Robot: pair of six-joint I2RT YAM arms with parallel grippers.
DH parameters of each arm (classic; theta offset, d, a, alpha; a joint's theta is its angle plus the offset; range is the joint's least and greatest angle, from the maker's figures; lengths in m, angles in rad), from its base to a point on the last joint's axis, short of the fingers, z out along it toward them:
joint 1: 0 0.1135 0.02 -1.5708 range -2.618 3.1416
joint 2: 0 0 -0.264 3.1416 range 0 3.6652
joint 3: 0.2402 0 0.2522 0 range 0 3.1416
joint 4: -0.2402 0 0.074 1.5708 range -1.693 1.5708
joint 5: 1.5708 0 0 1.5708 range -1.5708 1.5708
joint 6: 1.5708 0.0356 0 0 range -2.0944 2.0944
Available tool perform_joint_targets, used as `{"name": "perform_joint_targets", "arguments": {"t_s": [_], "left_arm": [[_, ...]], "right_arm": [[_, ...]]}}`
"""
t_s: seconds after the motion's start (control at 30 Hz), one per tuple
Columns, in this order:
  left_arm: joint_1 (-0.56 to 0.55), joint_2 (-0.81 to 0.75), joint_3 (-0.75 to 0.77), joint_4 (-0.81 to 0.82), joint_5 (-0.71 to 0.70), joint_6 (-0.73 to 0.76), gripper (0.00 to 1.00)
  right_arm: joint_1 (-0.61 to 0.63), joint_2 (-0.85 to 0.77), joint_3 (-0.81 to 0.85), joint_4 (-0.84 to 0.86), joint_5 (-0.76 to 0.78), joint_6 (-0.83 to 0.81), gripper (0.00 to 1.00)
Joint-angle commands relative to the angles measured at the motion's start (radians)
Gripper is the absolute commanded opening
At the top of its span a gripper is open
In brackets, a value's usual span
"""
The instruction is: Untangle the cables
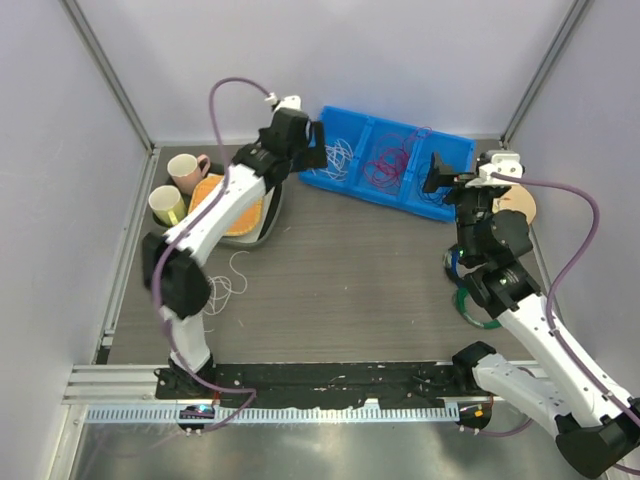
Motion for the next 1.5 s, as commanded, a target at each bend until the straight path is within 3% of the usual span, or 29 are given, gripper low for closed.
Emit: {"name": "perform_joint_targets", "arguments": {"t_s": [0.0, 0.03, 0.13, 0.2, 0.27, 0.37, 0.47, 0.7, 0.8, 1.07, 1.17, 1.23, 1.27, 1.33, 1.47], "left_arm": [[-0.034, -0.383, -0.452, 0.000, -0.122, -0.171, 1.00], [-0.036, -0.525, -0.644, 0.047, -0.124, -0.195, 1.00], [-0.036, -0.775, -0.988, 0.098, -0.192, -0.339, 1.00], [-0.036, -0.886, -1.125, 0.092, -0.232, -0.411, 1.00], [-0.033, -1.007, -1.247, -0.012, -0.309, -0.531, 1.00], [-0.031, -1.104, -1.295, -0.288, -0.467, -0.791, 1.00], [-0.007, -1.153, -1.336, -0.417, -0.562, -0.930, 1.00], [0.107, -1.130, -1.436, -0.200, -0.383, -0.760, 0.97], [0.110, -1.101, -1.433, -0.174, -0.380, -0.750, 0.87], [0.127, -0.982, -1.453, -0.097, -0.362, -0.731, 0.82], [0.150, -0.914, -1.450, -0.051, -0.303, -0.697, 0.51], [0.153, -0.888, -1.422, -0.052, -0.294, -0.668, 0.11], [0.153, -0.876, -1.410, -0.063, -0.300, -0.665, 0.00], [0.153, -0.879, -1.379, -0.078, -0.296, -0.648, 0.00], [0.153, -0.957, -1.344, -0.014, -0.152, -0.518, 0.00]], "right_arm": [[0.002, -0.047, 0.002, -0.009, -0.122, 0.065, 0.95], [0.002, -0.047, 0.000, -0.008, -0.136, 0.071, 0.96], [0.004, -0.039, 0.002, -0.011, -0.222, 0.080, 0.97], [0.004, -0.021, 0.012, -0.017, -0.250, 0.082, 0.96], [0.004, -0.004, 0.020, -0.015, -0.267, 0.097, 0.96], [0.004, 0.024, 0.032, -0.019, -0.285, 0.105, 0.96], [0.004, 0.042, 0.040, -0.020, -0.299, 0.112, 0.96], [0.002, 0.039, 0.046, -0.029, -0.337, 0.132, 0.97], [0.004, 0.036, 0.046, -0.029, -0.340, 0.132, 0.96], [0.004, 0.022, 0.042, -0.031, -0.333, 0.128, 0.96], [0.004, 0.019, 0.039, -0.032, -0.331, 0.128, 0.96], [0.002, 0.010, 0.037, -0.031, -0.334, 0.128, 0.97], [0.002, 0.007, 0.031, -0.025, -0.337, 0.128, 0.96], [0.002, 0.004, 0.028, -0.020, -0.345, 0.125, 0.96], [0.002, 0.028, 0.038, -0.038, -0.473, 0.102, 0.96]]}}
